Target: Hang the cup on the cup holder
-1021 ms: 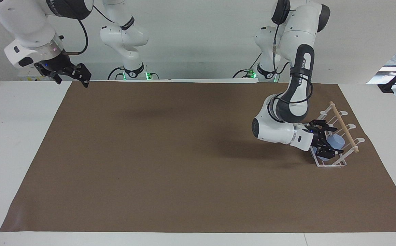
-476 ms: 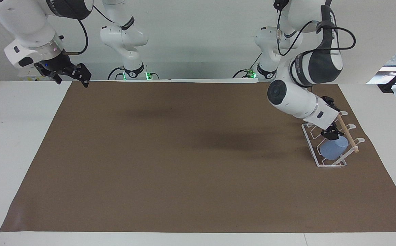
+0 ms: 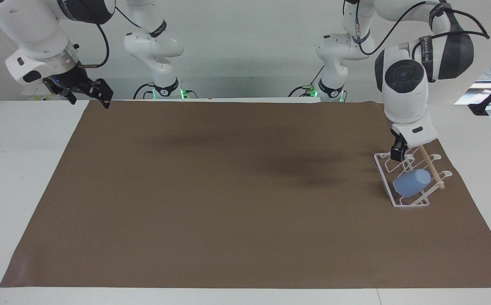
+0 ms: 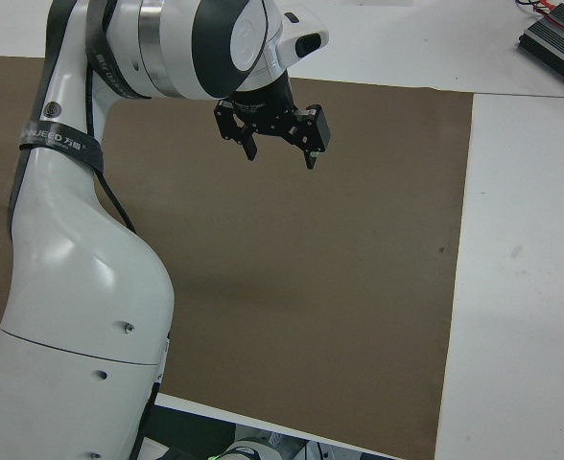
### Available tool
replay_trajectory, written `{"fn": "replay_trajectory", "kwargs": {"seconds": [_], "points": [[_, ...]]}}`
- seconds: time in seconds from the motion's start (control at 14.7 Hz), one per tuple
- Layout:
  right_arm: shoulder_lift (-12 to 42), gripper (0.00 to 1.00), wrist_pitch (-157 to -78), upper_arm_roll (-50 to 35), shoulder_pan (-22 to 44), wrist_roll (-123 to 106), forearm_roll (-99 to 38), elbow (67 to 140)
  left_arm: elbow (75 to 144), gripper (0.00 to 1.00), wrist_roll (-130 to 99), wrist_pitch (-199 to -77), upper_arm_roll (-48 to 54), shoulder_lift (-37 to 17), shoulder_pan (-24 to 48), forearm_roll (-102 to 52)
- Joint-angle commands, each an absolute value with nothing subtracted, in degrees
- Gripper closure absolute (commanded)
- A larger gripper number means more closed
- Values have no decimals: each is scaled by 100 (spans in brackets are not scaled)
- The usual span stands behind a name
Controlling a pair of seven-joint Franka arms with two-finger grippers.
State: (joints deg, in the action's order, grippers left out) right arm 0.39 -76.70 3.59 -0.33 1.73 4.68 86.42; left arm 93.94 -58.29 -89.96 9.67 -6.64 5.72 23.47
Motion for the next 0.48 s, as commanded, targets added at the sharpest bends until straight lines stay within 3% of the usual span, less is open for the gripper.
{"fn": "replay_trajectory", "kwargs": {"seconds": [0.0, 0.41], "points": [[-88, 1, -7682, 352, -70, 70, 360, 8789, 9817, 0, -4522, -9141, 976, -80, 238, 1549], [-88, 1, -7682, 360, -70, 79, 360, 8789, 9730, 0, -1402, -8931, 862, 237, -52, 573]]}}
